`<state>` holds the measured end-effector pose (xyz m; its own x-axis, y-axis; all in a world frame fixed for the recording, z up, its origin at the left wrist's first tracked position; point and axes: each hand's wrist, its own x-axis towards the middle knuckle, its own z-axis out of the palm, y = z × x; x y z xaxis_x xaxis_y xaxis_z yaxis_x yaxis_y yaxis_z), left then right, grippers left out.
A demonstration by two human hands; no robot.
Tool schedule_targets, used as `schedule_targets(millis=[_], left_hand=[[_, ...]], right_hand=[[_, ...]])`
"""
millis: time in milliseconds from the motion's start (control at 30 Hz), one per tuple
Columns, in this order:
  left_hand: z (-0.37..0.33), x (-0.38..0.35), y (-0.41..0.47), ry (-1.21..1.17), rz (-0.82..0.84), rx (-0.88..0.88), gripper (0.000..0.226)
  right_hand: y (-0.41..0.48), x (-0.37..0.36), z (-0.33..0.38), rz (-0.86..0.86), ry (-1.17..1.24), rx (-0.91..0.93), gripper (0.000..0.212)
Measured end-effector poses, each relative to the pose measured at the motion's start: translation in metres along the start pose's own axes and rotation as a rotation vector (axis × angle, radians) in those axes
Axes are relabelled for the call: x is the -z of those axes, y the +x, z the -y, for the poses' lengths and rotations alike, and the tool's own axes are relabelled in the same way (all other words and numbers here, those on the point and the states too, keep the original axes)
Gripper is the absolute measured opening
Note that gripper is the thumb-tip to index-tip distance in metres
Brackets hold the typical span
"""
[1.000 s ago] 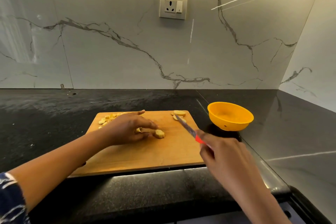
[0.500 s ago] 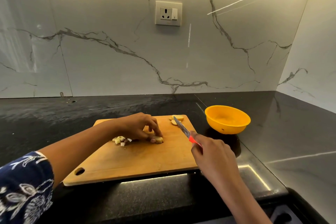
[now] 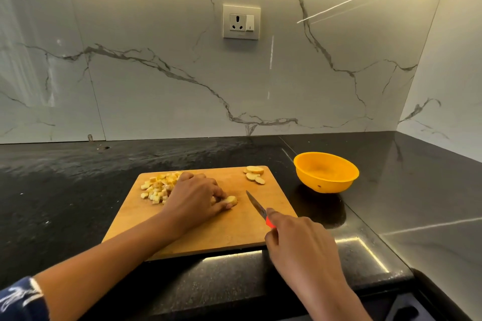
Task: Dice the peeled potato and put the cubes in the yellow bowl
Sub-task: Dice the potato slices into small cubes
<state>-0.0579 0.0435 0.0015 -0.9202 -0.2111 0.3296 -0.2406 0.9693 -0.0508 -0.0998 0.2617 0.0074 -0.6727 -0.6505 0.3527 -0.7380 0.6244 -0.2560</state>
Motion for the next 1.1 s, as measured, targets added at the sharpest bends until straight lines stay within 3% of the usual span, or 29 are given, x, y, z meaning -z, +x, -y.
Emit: schedule_targets(millis=[233, 467, 867, 1033, 1100], left_hand=[[0.011, 0.002, -0.004, -0.065, 0.063, 0.035, 0.047], [0.008, -0.001, -0.006, -0.124, -0.045, -0.018, 0.032], [0.01, -0.001, -0.009, -0.04, -0.057, 0.003, 0.036], [0.016, 0.006, -0.015, 0.129, 0.207, -0.197, 0.08], [0.022, 0.01, -0.017, 0.168, 0.274, -0.245, 0.088]], right_hand=[[-0.008, -0.014, 0.013, 0.075, -0.07, 0.013, 0.05], [-0.005, -0.026, 0.026, 0.112, -0.07, 0.043, 0.052], [0.002, -0.025, 0.025, 0.033, -0.042, 0.065, 0.051], [0.001, -0.026, 0.027, 0.042, -0.032, 0.091, 0.052], [0.002, -0.027, 0.024, 0.036, -0.036, 0.085, 0.053]])
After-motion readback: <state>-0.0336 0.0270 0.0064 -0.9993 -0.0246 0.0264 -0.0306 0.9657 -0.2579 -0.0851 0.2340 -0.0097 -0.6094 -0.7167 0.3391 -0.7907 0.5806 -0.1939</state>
